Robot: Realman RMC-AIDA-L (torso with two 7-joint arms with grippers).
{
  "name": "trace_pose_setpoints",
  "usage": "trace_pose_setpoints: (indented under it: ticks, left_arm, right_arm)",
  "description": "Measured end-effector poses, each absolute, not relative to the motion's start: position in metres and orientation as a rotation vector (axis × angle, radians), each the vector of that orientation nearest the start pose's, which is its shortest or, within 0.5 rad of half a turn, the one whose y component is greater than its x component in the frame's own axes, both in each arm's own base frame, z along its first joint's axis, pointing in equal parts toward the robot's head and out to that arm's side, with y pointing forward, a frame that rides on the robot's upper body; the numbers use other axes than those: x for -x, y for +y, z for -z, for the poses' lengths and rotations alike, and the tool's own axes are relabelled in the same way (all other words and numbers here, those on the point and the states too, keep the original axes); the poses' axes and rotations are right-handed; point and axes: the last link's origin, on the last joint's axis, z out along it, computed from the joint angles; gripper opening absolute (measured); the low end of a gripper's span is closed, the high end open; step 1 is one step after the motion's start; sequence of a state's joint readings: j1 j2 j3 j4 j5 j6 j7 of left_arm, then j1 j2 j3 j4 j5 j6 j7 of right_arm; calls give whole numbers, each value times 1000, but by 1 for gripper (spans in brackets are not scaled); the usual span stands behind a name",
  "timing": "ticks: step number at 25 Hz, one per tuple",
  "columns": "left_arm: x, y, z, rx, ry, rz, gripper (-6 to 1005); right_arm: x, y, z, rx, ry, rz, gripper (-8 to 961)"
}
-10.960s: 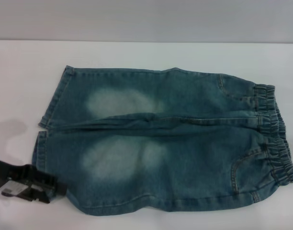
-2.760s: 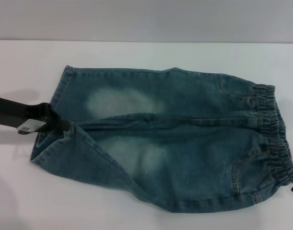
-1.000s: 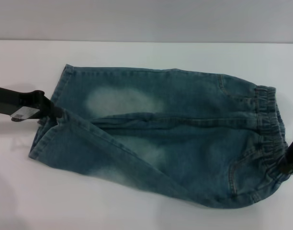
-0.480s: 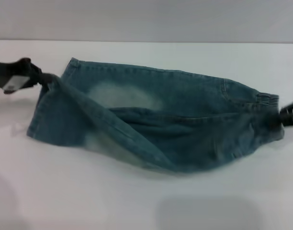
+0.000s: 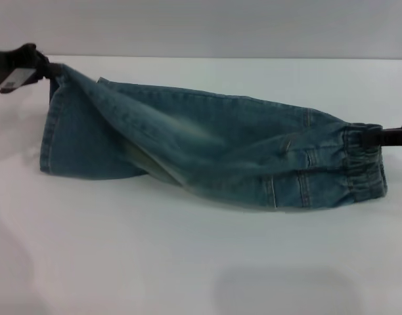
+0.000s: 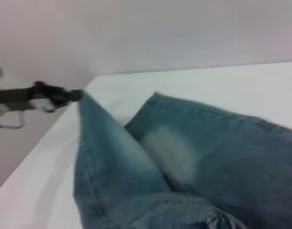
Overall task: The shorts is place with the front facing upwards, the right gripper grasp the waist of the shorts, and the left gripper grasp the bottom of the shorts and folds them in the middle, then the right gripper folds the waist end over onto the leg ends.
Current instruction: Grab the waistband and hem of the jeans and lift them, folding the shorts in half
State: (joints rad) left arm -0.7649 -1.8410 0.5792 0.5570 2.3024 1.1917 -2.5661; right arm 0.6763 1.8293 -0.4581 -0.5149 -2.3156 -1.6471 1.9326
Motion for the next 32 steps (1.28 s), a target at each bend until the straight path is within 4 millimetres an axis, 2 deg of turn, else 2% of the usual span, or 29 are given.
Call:
trace_pose_setpoints:
  ticks: [7,13,24,32]
  left_arm:
    - [287,449,-103,1798,-1725,560,21]
    - [285,455,-100,1779,-1685,554,20]
    - [279,462,-91,1801,-1605,482,20]
    - [272,469,-88,1822,-1551,452,20]
  right_arm:
    - [-304,370,-62,2385,1449,-565,9]
    - [-301,376,-43,2337,1462,-575,9]
    - [-310,383,-45,2235,1452,-583,8]
    - [-319,376,-53,2169,1436,-683,8]
